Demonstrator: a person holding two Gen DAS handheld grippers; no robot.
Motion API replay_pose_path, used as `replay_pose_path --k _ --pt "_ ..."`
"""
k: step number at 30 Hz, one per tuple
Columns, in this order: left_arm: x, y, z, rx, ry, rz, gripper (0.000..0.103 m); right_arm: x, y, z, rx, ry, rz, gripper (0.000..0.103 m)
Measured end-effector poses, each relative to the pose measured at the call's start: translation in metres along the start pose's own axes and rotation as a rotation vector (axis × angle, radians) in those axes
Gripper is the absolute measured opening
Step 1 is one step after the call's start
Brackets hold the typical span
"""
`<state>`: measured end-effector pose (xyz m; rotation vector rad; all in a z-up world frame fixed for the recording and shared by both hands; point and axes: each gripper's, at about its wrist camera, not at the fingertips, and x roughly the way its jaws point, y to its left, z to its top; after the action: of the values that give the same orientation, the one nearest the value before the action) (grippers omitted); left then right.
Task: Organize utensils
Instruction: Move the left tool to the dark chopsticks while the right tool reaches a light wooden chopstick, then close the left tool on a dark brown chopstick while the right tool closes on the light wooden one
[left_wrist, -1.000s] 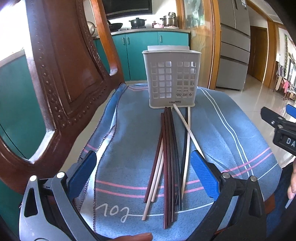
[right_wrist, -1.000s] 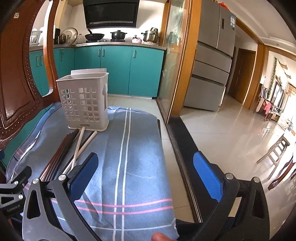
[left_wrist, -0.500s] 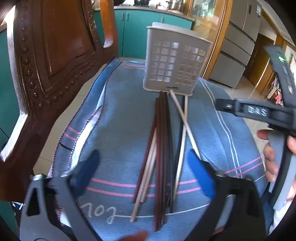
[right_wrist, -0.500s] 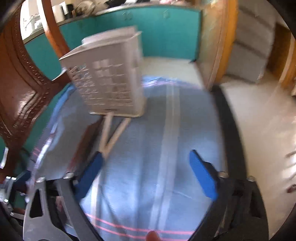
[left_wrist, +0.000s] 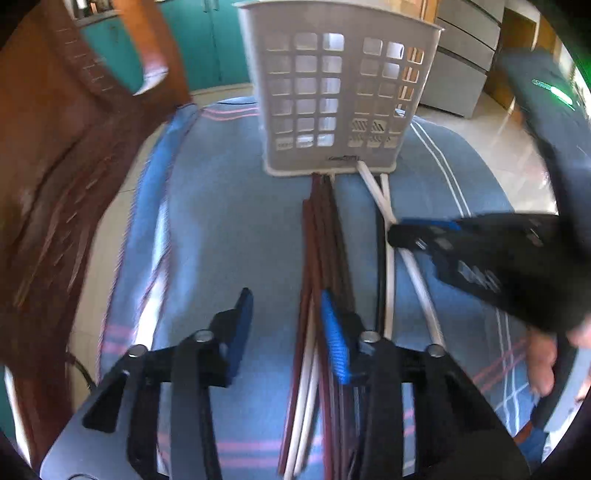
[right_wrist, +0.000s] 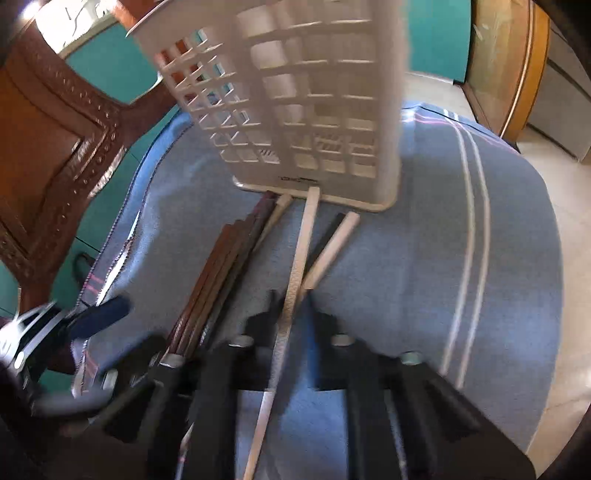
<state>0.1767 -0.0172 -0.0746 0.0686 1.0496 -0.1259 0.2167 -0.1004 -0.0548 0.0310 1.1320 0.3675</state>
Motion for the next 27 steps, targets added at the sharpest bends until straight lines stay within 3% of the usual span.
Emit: replay_pose_path --k 7,10,12,15,20,23,27 --pt "0.02 -0.008 0.02 0.0 0.009 -0.067 0.027 -0.028 -0.045 -0.004 0.075 -0.043 -0.023 0.006" --pt "0.022 -0.005 0.024 -0.028 0.011 -0.089 0.014 -0.03 -0.053 -0.007 0.082 -0.03 -0.027 0.007" --pt "0.023 0.0 0.024 -0.062 0.016 -0.122 0.011 -0.026 -0.052 -0.008 0.083 -0.027 -0.029 0.008" --pt "0.02 0.01 0.023 -0.087 0.006 -0.103 0.005 -0.023 -0.048 -0.007 0.085 -0.04 -0.027 0.014" --pt "0.013 0.024 0.024 -0.101 -0.023 -0.075 0.005 -0.025 -0.05 -0.005 0.093 -0.053 -0.033 0.027" --pt "0.011 0.02 0.024 -0.086 -0.022 -0.087 0.023 -0.021 -0.044 -0.005 0.088 -0.048 -0.043 0.027" --pt "0.015 -0.002 0.014 -0.06 0.011 -0.07 0.026 -0.013 -0.036 -0.004 0.075 -0.044 -0.071 0.027"
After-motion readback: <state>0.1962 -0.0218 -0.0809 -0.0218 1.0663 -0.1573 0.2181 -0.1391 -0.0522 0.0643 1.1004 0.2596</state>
